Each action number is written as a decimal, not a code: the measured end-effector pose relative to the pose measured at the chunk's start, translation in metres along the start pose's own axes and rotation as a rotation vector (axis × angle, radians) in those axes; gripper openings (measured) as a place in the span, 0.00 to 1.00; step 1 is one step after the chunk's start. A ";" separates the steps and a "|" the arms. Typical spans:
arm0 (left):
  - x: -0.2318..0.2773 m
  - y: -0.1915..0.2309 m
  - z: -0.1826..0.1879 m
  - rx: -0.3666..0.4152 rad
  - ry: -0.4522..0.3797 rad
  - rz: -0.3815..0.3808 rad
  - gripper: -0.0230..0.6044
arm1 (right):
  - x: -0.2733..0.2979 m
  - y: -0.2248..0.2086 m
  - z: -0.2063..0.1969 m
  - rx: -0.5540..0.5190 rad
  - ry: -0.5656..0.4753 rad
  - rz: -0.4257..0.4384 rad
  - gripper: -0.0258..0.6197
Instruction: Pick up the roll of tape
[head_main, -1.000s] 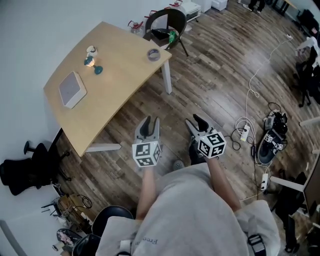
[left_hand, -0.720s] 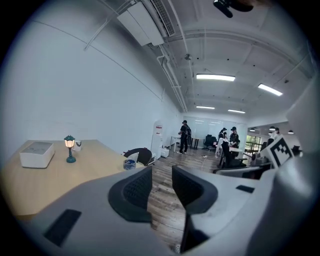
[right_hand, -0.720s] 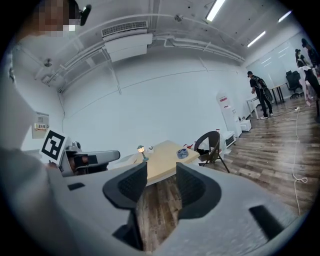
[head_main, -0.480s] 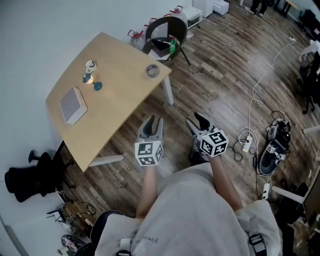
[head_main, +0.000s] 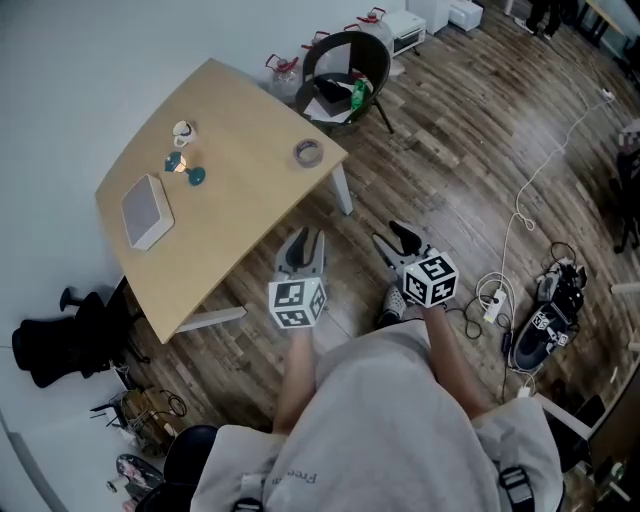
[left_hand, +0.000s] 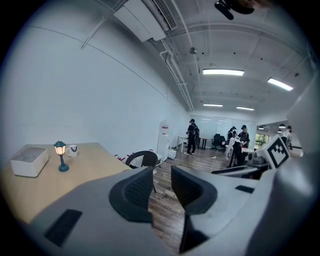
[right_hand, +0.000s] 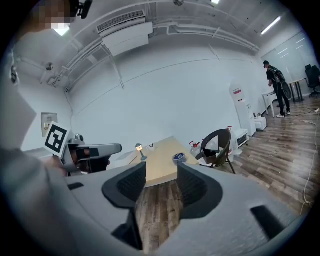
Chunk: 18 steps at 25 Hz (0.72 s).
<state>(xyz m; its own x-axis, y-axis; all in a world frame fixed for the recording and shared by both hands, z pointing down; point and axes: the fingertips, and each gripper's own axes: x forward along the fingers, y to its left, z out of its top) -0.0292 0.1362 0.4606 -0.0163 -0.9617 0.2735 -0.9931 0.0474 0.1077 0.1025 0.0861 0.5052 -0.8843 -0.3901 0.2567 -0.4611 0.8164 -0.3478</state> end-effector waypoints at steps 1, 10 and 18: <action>0.007 -0.001 0.000 -0.003 0.002 0.004 0.21 | 0.002 -0.005 0.000 -0.002 0.009 0.011 0.34; 0.064 -0.017 0.001 -0.016 0.012 0.039 0.20 | 0.012 -0.062 0.019 -0.041 -0.024 0.048 0.29; 0.081 -0.035 -0.011 -0.014 0.047 0.046 0.20 | 0.013 -0.092 0.012 -0.015 -0.005 0.064 0.28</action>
<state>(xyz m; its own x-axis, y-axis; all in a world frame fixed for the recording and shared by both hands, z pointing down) 0.0060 0.0598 0.4896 -0.0557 -0.9447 0.3230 -0.9896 0.0951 0.1075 0.1326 0.0005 0.5303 -0.9121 -0.3393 0.2300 -0.4028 0.8460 -0.3493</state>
